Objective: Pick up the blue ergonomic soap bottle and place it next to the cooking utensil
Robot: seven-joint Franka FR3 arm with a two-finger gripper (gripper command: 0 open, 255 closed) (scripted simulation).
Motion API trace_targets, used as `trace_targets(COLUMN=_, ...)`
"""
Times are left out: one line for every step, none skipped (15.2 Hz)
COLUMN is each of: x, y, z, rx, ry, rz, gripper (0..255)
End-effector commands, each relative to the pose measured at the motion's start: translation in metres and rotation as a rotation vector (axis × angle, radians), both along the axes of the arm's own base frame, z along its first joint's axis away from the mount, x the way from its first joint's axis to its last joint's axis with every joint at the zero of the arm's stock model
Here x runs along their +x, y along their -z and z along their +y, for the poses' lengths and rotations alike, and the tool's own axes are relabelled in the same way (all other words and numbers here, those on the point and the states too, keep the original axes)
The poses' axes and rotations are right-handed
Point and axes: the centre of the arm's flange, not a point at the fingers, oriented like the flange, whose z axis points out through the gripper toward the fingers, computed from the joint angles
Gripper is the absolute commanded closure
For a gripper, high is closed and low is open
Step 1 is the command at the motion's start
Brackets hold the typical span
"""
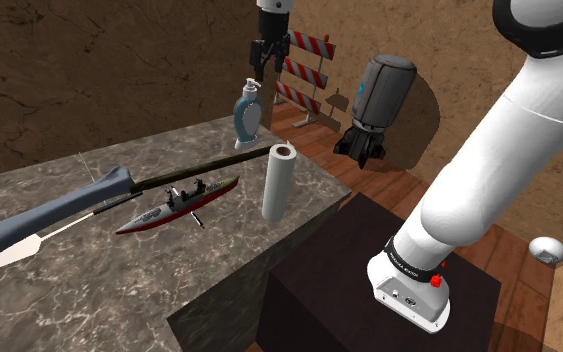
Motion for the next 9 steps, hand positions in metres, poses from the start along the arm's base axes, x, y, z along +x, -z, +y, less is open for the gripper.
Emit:
trace_targets(x=0.027, y=0.009, z=0.003, rx=0.005, ry=-0.008, rz=0.006, gripper=0)
trace_targets(x=0.04, y=0.013, z=0.005, rx=0.007, ry=-0.011, rz=0.009, gripper=0)
trace_targets(x=0.053, y=0.016, z=0.007, rx=0.009, ry=-0.015, rz=0.011, gripper=0)
trace_targets(x=0.066, y=0.02, z=0.008, rx=0.012, ry=-0.019, rz=0.014, gripper=0)
trace_targets(x=0.076, y=0.023, z=0.01, rx=0.014, ry=-0.022, rz=0.016, gripper=0)
trace_targets(x=0.076, y=0.028, z=0.01, rx=0.014, ry=-0.022, rz=0.016, gripper=0)
trace_targets(x=0.076, y=0.034, z=0.009, rx=0.014, ry=-0.022, rz=0.016, gripper=0)
trace_targets(x=0.076, y=0.039, z=0.009, rx=0.014, ry=-0.022, rz=0.016, gripper=0)
trace_targets(x=0.077, y=0.044, z=0.009, rx=0.014, ry=-0.022, rz=0.016, gripper=0)
